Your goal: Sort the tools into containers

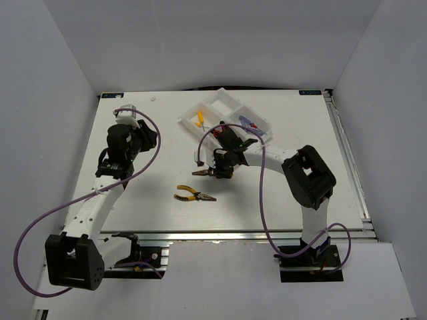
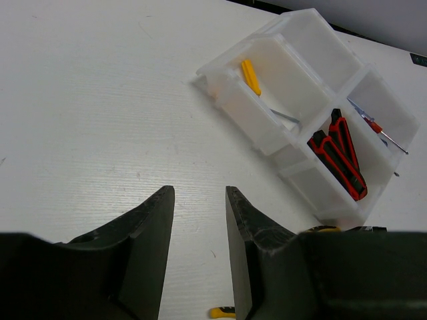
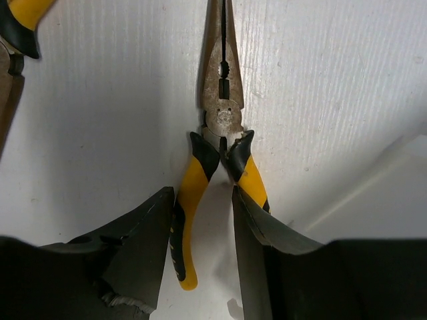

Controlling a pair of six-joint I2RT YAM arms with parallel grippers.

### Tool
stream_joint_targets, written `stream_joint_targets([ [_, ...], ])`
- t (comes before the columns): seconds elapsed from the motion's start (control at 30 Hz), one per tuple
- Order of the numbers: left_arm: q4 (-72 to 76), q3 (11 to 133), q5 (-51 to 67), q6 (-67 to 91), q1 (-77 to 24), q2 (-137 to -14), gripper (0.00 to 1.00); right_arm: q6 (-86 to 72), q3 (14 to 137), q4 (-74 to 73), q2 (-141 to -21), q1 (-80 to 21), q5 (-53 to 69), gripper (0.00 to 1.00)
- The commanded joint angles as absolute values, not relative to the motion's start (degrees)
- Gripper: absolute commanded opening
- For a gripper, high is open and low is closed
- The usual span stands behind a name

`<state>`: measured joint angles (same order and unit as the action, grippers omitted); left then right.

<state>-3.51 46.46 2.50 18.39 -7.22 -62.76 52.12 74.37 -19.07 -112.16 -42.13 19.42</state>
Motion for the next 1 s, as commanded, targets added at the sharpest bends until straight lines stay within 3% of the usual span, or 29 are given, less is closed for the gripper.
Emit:
stream_joint_targets([
  [0.0,-3.8,48.2,3.2,17.8,-6.8,-60.7,0.48,50.6,74.4,-17.5,-111.4,-42.5,17.7,0.47],
  [0.17,-3.8,48.1,3.1,17.8,-6.8,-60.6,0.48,47.9,74.7,-20.3,-113.3,-42.5,16.3,0.44],
  [0.7,-2.4,47.0,2.7,17.1,-6.8,-59.0,0.48,35.0,78.3,-26.5,-110.0,-42.9,30.8,0.02],
  [0.97,-0.9,46.1,2.8,16.3,-6.8,-57.5,0.48,27.6,86.6,-26.9,-108.5,-41.8,43.0,0.0],
])
